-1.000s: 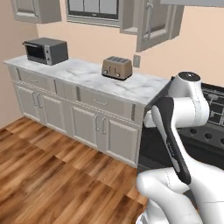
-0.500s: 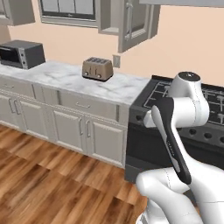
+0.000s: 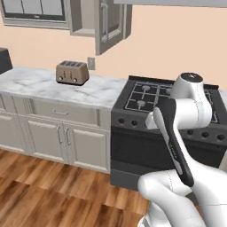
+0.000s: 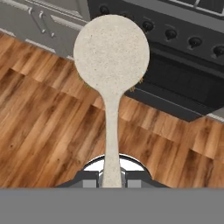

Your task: Pick up the sponge and dish brush from the sink, and place them back in the cabinet, and close the cabinet door.

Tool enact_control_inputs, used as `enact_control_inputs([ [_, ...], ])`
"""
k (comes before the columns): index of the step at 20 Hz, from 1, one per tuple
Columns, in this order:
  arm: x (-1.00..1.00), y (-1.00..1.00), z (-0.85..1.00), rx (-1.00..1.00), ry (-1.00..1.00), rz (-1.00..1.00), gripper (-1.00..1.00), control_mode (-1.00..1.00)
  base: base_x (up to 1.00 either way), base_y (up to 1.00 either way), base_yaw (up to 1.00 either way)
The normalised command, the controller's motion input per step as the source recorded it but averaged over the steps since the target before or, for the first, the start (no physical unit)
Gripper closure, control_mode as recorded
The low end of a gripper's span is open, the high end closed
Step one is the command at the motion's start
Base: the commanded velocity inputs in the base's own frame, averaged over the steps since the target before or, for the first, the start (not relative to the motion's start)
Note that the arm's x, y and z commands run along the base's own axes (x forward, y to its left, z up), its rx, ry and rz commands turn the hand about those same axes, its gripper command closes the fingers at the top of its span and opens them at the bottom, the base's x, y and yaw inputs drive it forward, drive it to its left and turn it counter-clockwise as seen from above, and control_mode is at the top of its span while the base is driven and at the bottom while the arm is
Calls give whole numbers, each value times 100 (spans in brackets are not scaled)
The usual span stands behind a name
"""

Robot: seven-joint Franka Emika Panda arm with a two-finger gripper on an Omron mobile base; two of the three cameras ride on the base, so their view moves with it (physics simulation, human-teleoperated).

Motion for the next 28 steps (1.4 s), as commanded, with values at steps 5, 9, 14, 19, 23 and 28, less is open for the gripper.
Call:
enact_control_inputs([
  [5, 0, 0, 0, 0, 0, 0, 100, 100, 5, 0, -35],
  [9, 0, 0, 0, 0, 0, 0, 100, 100, 9, 3, -37],
  [14, 0, 0, 0, 0, 0, 0, 100, 100, 15, 29, -31],
  [19, 0, 0, 0, 0, 0, 0, 100, 100, 3, 70, -21],
  [23, 0, 0, 0, 0, 0, 0, 100, 100, 14, 85, -13],
  [28, 0, 0, 0, 0, 0, 0, 100, 100, 25, 79, -11],
])
